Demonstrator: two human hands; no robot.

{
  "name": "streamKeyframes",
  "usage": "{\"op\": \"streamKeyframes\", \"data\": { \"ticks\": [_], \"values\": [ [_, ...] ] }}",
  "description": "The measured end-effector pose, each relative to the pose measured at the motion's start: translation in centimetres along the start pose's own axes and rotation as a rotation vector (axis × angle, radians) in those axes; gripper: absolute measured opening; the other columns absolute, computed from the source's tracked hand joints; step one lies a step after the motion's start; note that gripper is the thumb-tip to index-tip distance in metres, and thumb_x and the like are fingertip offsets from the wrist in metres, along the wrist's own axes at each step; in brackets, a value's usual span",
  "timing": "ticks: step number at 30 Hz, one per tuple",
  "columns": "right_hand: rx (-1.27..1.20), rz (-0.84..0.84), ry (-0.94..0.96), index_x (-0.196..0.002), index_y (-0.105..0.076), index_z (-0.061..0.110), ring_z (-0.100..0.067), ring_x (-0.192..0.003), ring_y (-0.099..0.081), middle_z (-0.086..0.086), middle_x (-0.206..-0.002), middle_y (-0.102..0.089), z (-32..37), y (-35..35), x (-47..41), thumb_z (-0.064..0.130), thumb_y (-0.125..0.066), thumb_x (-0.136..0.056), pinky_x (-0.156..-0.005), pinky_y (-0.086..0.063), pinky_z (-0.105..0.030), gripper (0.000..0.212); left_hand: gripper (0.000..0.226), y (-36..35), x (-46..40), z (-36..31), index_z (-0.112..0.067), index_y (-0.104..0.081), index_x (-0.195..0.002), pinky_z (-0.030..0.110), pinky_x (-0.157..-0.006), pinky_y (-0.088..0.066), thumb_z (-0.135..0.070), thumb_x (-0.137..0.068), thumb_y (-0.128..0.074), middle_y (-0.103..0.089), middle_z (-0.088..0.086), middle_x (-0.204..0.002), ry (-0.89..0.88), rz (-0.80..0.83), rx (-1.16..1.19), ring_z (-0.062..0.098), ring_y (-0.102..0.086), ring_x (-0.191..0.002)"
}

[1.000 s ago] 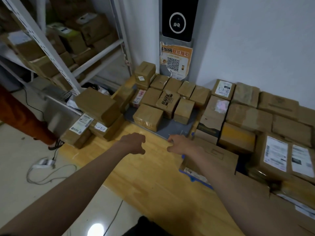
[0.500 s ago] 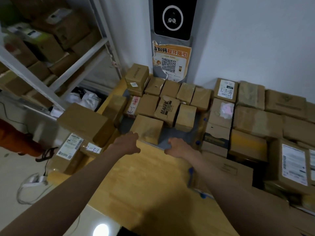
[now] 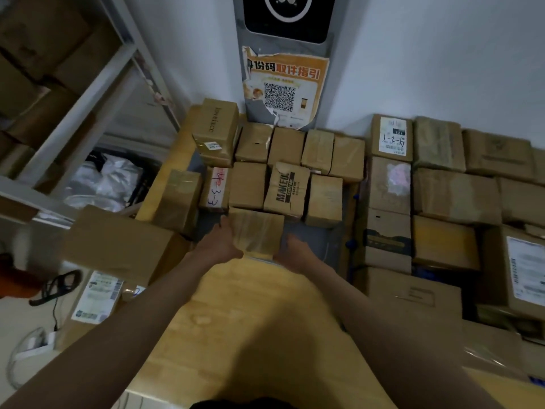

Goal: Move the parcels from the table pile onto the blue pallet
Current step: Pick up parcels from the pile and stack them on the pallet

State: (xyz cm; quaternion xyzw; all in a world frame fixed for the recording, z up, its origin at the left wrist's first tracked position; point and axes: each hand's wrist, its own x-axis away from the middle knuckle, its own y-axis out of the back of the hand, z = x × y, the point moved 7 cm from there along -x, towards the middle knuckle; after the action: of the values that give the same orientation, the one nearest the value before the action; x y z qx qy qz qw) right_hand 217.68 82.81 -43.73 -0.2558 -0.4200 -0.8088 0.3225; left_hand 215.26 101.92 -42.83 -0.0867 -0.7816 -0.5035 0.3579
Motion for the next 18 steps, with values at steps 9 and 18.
{"op": "streamKeyframes", "data": {
  "ticks": [9,18],
  "values": [
    [-0.061,-0.018,-0.084,-0.142,-0.038,0.008,-0.032,-0.115,-0.056,-0.014,-0.132,-0.055,-0.2,-1.2,0.8,0.013,-0.071,-0.086,-0.093,-0.052,-0.046,0.065,0.101,-0.7,0.0,0.9,-0.014,-0.031,-0.147,0.038,-0.100,-0.042,-0.037,-0.066,-0.087,-0.042,0.008,-0.143,0.000,0.017,-0.026,0.027,-0.046,-0.128],
    [-0.027,-0.089,-0.060,-0.133,-0.041,0.006,-0.029,-0.105,-0.059,-0.013,-0.121,-0.056,0.2,-1.1,5.4,0.016,-0.075,-0.082,-0.081,-0.054,-0.038,0.061,0.103,-0.2,3.5,-0.2,-0.012,-0.027,-0.147,0.039,-0.097,-0.044,-0.029,-0.065,-0.088,-0.037,0.010,-0.143,-0.084,0.007,-0.099,0.031,-0.047,-0.126]
  ]
}}
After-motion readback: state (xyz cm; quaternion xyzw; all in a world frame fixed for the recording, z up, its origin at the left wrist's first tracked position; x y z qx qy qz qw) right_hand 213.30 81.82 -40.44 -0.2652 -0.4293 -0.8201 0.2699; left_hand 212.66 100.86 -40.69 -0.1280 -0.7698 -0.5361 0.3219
